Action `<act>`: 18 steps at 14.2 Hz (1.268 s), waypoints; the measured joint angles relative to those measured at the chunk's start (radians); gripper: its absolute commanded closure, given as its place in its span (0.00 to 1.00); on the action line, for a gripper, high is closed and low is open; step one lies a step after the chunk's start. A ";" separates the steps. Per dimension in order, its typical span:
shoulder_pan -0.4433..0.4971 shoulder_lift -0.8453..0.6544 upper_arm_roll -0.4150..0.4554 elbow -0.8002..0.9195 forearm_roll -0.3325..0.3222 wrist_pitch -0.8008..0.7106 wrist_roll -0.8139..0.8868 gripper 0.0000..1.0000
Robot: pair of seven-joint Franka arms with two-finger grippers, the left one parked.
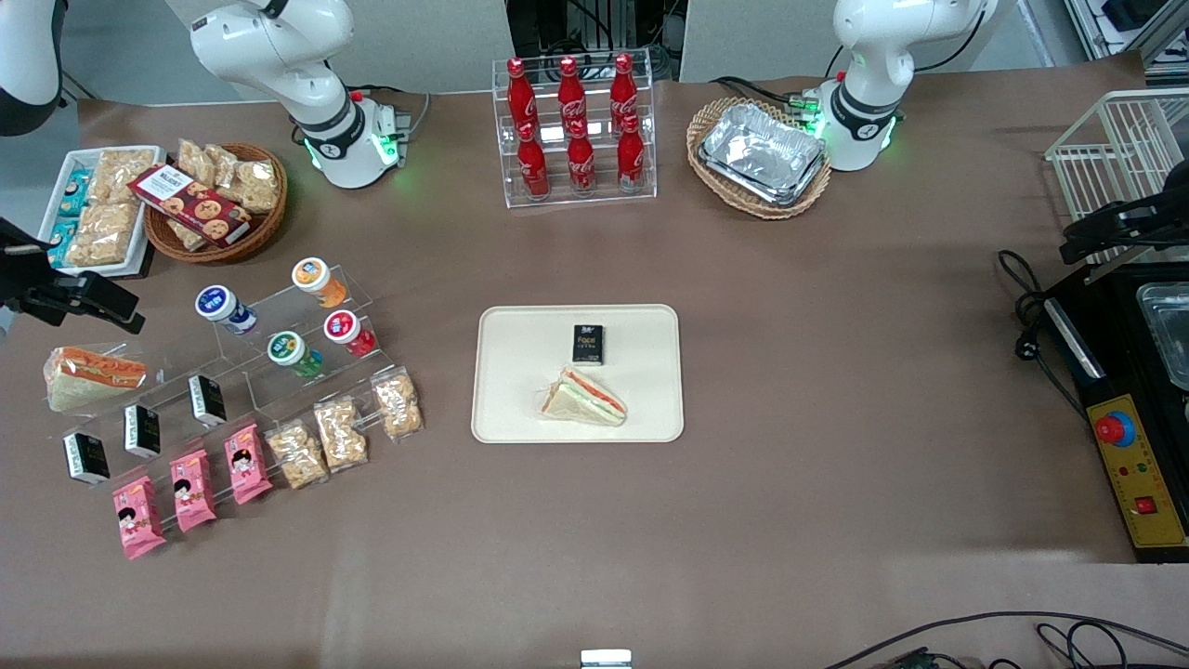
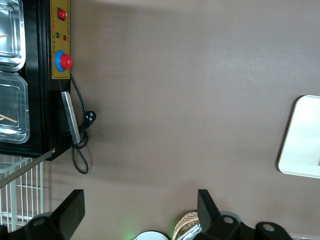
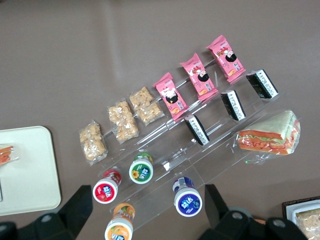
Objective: Place green gum on tray
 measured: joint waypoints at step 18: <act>0.041 -0.103 0.003 -0.161 0.026 -0.046 0.003 0.00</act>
